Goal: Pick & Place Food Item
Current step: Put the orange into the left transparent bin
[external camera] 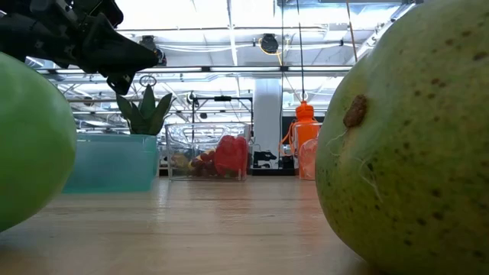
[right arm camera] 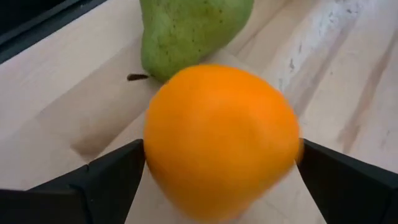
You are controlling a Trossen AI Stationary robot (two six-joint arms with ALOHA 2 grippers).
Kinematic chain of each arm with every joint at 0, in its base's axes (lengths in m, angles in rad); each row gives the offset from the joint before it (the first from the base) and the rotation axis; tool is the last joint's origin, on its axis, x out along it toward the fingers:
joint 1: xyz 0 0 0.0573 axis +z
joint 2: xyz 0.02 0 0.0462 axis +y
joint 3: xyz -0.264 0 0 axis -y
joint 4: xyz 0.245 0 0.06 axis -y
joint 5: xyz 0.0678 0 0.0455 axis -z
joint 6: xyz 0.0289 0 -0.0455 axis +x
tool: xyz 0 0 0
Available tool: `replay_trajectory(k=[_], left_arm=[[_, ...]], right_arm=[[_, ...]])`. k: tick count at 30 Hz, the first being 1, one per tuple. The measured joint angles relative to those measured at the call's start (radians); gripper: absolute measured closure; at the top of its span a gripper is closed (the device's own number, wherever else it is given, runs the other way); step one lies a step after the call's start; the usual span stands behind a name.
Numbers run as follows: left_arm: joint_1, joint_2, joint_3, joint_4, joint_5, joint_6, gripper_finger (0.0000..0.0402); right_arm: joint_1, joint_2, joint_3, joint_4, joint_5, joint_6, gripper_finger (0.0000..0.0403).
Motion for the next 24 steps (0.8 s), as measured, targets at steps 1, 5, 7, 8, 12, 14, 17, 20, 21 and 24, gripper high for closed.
replay_trajectory(k=[1,5,7,8,12,14,17,20,21,24], left_arm=[[0.000,0.000,0.000,0.000,0.000,0.000,0.0350],[0.000,0.000,0.000,-0.003,0.000,0.001,0.0350],[0.000,0.000,0.000,-0.003,0.000,0.002,0.0350],[0.000,0.000,0.000,-0.003,0.000,0.002,0.0350],[0.000,0.000,0.000,-0.003,0.000,0.003,0.0350],[0.000,0.000,0.000,-0.003,0.000,0.003,0.0350],[0.000,0.000,0.000,-0.003,0.000,0.003,0.0350],[0.000,0.000,0.000,-0.003,0.000,0.003,0.0350],[0.000,0.000,0.000,-0.003,0.000,0.002,0.0350],[0.000,0.000,0.000,-0.003,0.000,0.000,0.0350]], right_arm=[[0.000,0.013,0.000,0.016,-0.002,-0.007,0.0005],[-0.004,0.053,0.000,0.061,-0.002,-0.034,0.0005],[-0.005,0.066,0.000,0.064,-0.002,-0.034,0.0005],[-0.007,0.071,0.000,0.073,-0.002,-0.035,0.0005],[-0.010,0.075,0.000,0.094,0.001,-0.058,0.0005],[-0.011,0.076,0.000,0.113,0.001,-0.060,0.0005],[-0.011,0.075,0.000,0.170,-0.002,-0.061,0.0005],[-0.011,0.075,0.000,0.213,-0.004,-0.075,0.0005],[-0.011,0.075,0.000,0.219,-0.004,-0.079,0.0005],[-0.011,0.075,0.000,0.217,-0.005,-0.079,0.0007]])
